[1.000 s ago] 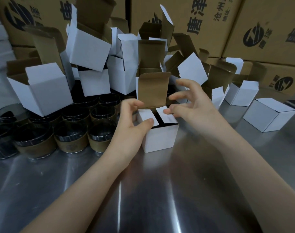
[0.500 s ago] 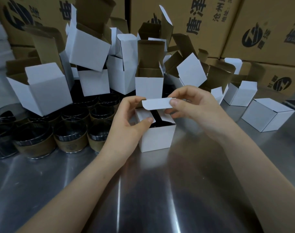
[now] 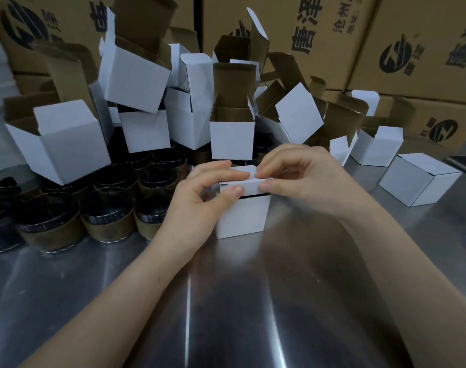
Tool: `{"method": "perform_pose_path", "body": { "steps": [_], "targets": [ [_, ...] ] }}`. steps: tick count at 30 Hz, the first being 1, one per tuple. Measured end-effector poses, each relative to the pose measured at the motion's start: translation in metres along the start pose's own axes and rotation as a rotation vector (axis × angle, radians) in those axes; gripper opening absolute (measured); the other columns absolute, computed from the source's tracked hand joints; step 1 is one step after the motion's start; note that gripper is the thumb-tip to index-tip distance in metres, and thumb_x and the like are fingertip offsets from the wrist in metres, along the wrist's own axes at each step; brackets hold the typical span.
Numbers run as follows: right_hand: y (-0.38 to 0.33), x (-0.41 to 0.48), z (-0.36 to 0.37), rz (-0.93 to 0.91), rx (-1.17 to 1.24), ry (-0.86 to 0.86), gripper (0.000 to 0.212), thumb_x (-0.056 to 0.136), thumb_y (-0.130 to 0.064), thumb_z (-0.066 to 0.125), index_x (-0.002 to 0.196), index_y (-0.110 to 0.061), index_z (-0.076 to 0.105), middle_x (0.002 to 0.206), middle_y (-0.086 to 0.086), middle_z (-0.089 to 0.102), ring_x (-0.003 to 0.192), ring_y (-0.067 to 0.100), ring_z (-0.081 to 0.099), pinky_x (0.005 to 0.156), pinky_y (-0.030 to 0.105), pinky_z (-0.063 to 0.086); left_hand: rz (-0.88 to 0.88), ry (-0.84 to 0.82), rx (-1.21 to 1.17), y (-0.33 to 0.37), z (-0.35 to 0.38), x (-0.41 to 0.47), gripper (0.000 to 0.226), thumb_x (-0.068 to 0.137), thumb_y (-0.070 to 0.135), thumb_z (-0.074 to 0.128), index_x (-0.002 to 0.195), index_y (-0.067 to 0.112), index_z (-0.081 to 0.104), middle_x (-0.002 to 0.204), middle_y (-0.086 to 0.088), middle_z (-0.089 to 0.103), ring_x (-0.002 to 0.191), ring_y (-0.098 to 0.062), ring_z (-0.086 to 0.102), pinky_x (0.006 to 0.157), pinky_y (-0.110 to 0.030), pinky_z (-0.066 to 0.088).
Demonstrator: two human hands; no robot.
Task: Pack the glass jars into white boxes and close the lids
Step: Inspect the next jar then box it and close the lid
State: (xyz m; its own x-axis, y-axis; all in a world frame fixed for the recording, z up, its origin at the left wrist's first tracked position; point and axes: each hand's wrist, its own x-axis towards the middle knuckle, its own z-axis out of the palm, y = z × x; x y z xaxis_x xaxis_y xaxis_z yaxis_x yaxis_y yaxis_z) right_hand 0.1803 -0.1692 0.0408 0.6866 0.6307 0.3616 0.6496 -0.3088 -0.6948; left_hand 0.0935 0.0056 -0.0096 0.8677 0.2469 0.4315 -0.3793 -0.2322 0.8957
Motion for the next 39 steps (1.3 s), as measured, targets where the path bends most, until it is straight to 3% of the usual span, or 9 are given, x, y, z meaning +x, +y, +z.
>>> {"method": "perform_pose_path", "body": {
  "steps": [12,17,21,25,29,31,34,39],
  "targets": [
    [-0.005,-0.001,0.002,0.022,-0.061,-0.042,0.019,0.08,-0.01,0.079,0.081,-0.029,0.073,0.093,-0.009,0.066,0.088,0.007,0.063,0.074,0.014,0.053,-0.046,-0.062,0.03,0.0,0.0,0.0,0.026,0.087,0.0,0.066,0.087,0.026,0.071,0.126,0.006,0.055,0.121,0.0,0.051,0.11,-0.043,0.039],
    [-0.009,-0.002,0.003,0.043,-0.078,-0.08,0.017,0.083,-0.011,0.076,0.079,-0.028,0.074,0.094,-0.008,0.065,0.085,0.007,0.062,0.07,0.013,0.05,-0.028,-0.055,0.104,0.0,0.0,-0.001,0.026,0.084,0.0,0.068,0.085,0.026,0.071,0.126,0.007,0.056,0.119,0.003,0.05,0.106,-0.031,0.041],
    [-0.008,-0.002,0.005,0.046,-0.106,-0.125,0.009,0.085,-0.012,0.073,0.082,-0.019,0.077,0.097,-0.007,0.062,0.087,0.011,0.062,0.073,0.017,0.052,-0.017,-0.044,0.174,-0.001,-0.001,-0.002,0.014,0.08,0.012,0.076,0.082,0.026,0.074,0.127,0.011,0.058,0.121,0.002,0.05,0.101,-0.027,0.04],
    [-0.007,-0.003,0.004,0.032,-0.16,-0.134,0.005,0.085,-0.019,0.074,0.081,-0.021,0.075,0.104,-0.01,0.061,0.094,0.009,0.061,0.081,0.022,0.055,-0.005,-0.037,0.225,0.001,-0.001,-0.001,0.015,0.079,0.015,0.078,0.083,0.029,0.074,0.133,0.009,0.057,0.132,-0.003,0.044,0.113,-0.029,0.032],
    [-0.003,-0.004,0.006,0.009,-0.273,-0.148,0.011,0.081,-0.024,0.077,0.084,-0.021,0.066,0.123,-0.011,0.056,0.108,0.003,0.053,0.087,0.019,0.049,0.045,-0.033,0.351,0.002,0.001,-0.001,0.023,0.082,0.017,0.074,0.084,0.039,0.07,0.137,0.017,0.048,0.144,-0.005,0.022,0.111,-0.012,0.015],
    [-0.001,-0.003,0.01,0.009,-0.322,-0.156,0.02,0.08,-0.028,0.076,0.087,-0.02,0.059,0.129,-0.007,0.056,0.114,0.008,0.052,0.093,0.028,0.05,0.069,-0.045,0.417,0.001,0.002,0.0,0.022,0.084,0.018,0.073,0.087,0.04,0.07,0.135,0.019,0.047,0.144,-0.006,0.021,0.104,-0.002,0.01],
    [-0.001,-0.003,0.018,0.023,-0.321,-0.15,0.027,0.082,-0.031,0.076,0.085,-0.028,0.05,0.14,-0.011,0.052,0.121,0.009,0.052,0.097,0.036,0.051,0.105,-0.048,0.462,-0.002,0.003,0.002,0.019,0.085,0.018,0.072,0.095,0.033,0.073,0.134,0.017,0.047,0.141,-0.008,0.024,0.101,0.003,0.008],
    [-0.001,-0.002,0.016,0.029,-0.371,-0.117,0.028,0.082,-0.033,0.077,0.086,-0.033,0.049,0.128,-0.012,0.058,0.112,0.008,0.054,0.094,0.038,0.052,0.129,-0.07,0.486,-0.006,0.003,0.001,0.028,0.09,0.018,0.067,0.11,0.037,0.067,0.137,0.015,0.045,0.14,-0.009,0.023,0.102,0.003,0.006]
  ]
}}
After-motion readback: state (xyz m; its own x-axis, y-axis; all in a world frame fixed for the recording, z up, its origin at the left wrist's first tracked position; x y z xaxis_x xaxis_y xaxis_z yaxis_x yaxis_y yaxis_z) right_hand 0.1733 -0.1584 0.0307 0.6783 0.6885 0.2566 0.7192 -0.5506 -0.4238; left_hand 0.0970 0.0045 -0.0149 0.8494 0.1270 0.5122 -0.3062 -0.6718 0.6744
